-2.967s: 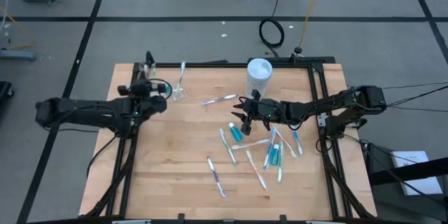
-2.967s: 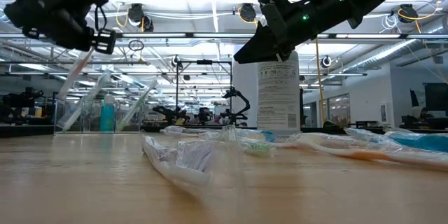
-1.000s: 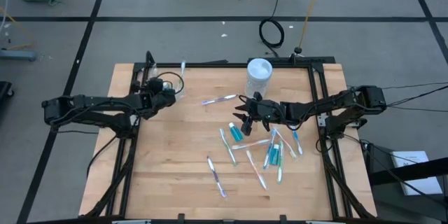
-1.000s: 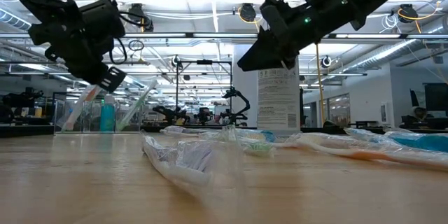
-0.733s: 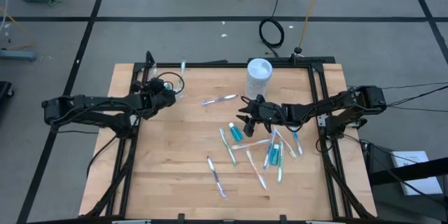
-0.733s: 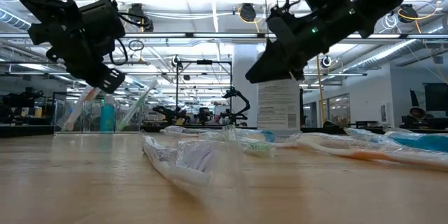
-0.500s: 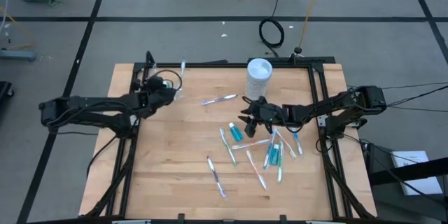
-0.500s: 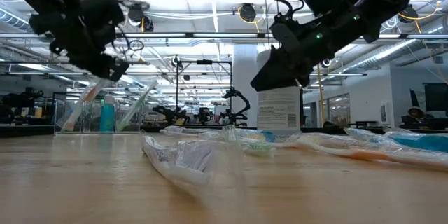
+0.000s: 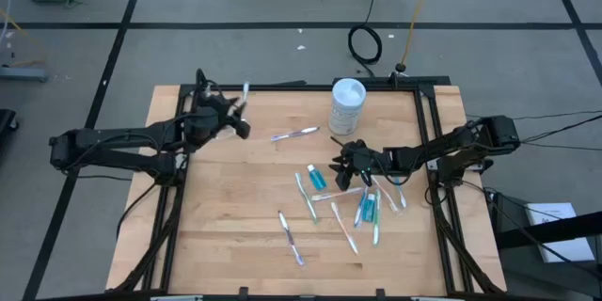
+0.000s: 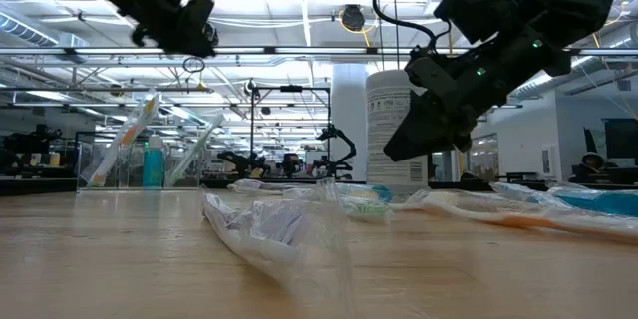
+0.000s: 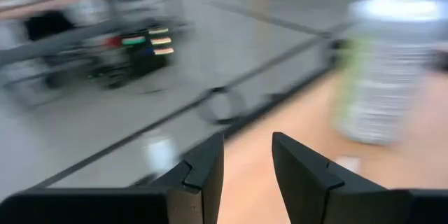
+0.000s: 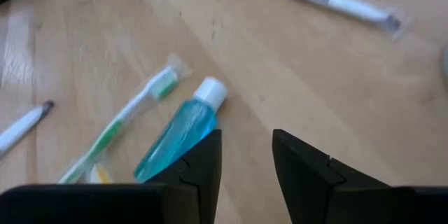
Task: Pick & Place toothbrushing station
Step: Put the mouthwash into the transparent organizer
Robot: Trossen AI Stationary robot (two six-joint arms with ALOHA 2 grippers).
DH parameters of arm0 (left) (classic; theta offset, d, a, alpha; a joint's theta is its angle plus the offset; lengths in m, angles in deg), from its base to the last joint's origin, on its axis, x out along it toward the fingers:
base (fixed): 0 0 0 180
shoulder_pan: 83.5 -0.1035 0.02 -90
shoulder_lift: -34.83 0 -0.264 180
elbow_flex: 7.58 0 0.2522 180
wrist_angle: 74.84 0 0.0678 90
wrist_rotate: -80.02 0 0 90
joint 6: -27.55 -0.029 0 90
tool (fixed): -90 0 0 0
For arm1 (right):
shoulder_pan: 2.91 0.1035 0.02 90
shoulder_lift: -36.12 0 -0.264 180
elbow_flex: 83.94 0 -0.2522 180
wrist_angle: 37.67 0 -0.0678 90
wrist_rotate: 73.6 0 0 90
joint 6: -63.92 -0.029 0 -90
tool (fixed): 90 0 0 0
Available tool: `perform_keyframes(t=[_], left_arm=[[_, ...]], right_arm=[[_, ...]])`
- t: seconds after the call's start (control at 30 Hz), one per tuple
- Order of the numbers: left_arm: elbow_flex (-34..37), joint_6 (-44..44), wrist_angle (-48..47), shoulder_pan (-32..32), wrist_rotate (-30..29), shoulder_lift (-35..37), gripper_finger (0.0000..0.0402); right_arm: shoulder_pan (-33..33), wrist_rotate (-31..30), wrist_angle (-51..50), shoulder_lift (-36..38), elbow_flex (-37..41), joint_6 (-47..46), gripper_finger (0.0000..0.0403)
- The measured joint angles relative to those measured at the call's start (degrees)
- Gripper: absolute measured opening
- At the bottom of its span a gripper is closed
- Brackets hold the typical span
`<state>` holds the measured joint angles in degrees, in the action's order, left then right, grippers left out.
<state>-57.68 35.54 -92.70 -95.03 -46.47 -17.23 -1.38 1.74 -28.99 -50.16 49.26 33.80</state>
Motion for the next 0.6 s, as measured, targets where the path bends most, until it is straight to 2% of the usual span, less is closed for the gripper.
perform_keyframes(t=[0.17,0.3,0.4,0.6], left_arm=[[0.0,-7.6,11.0,1.2,23.0,-3.0,0.0127],[0.0,-11.8,19.7,3.0,38.3,-7.3,0.0127],[0.0,-14.1,26.8,4.7,44.5,-11.7,0.0127],[-0.5,-17.2,38.6,6.9,49.0,-21.2,0.0127]], right_arm=[[2.5,0.0,0.1,0.0,0.5,-0.7,0.0121],[4.5,-0.1,1.2,0.0,0.5,-0.8,0.0121],[5.7,-0.1,3.3,0.0,0.5,-0.7,0.0121],[7.5,-0.2,4.1,0.0,0.5,-0.7,0.0121]])
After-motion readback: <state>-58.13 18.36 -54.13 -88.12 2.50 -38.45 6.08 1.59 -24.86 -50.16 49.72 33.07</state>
